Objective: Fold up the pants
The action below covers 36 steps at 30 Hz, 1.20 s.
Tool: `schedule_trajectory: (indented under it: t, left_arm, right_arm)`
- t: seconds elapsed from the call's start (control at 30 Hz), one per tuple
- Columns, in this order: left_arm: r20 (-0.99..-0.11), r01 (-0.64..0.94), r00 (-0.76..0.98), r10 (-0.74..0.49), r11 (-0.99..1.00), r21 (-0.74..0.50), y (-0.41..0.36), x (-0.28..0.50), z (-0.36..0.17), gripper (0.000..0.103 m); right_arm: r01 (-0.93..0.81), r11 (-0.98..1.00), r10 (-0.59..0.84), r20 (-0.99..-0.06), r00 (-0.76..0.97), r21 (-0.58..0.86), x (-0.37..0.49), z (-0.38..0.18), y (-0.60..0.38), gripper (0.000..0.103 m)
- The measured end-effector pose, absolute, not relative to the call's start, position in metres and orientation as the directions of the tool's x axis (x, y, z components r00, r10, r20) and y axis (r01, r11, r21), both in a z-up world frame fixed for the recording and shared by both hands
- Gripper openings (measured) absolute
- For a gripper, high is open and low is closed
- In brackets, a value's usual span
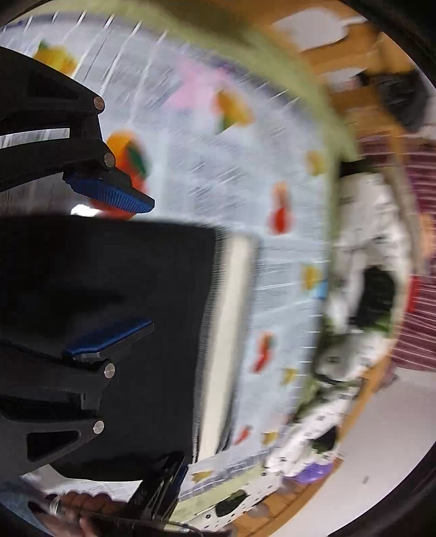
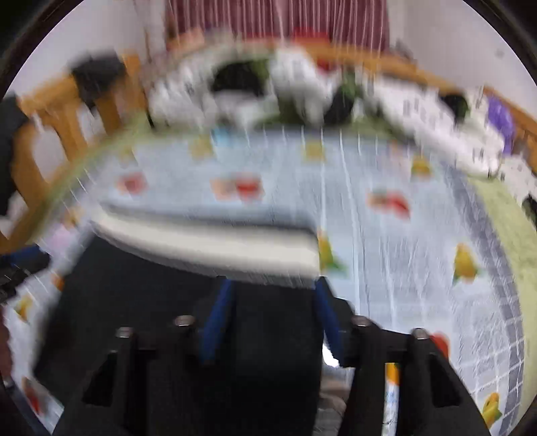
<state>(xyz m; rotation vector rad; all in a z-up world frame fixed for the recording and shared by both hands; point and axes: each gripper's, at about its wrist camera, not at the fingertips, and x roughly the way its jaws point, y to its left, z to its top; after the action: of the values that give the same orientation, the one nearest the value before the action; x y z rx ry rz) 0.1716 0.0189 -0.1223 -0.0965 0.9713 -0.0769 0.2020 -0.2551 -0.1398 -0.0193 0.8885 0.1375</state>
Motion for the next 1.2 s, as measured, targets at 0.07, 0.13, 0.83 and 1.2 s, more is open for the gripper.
schedule_trajectory:
  t: [0.07,0.13,0.83,1.2]
  left_arm:
    - [-0.841,0.010,0.531,-0.101,0.994,-0.113,0.020,0.177,-0.137,0.061]
    - [-0.835,0.007,0.541,-0.101,0.993,-0.116,0.022,0.177,-0.139,0.061]
    - [-0.815,-0.015,0.545,-0.195,0.970,-0.242,0.040,0.210,-0.154,0.034]
    - [-0.762,0.006,0.642,-0.082,0.995,-0.103,0.023,0.198,-0.120,0.044]
  right_arm:
    - [-0.139,0.990,0.117,-0.753,0.647,0.035,0.204,-0.146,-0.259,0.047]
    - [-0.126,0.992,0.108,-0.738,0.666,0.031,0.205,-0.138,-0.263,0.049]
    - [-0.138,0.973,0.228,-0.720,0.656,0.183,0.248,-0.152,-0.278,0.029]
    - [-0.163,0.974,0.226,-0.666,0.711,0.157,0.242,-0.123,-0.265,0.036]
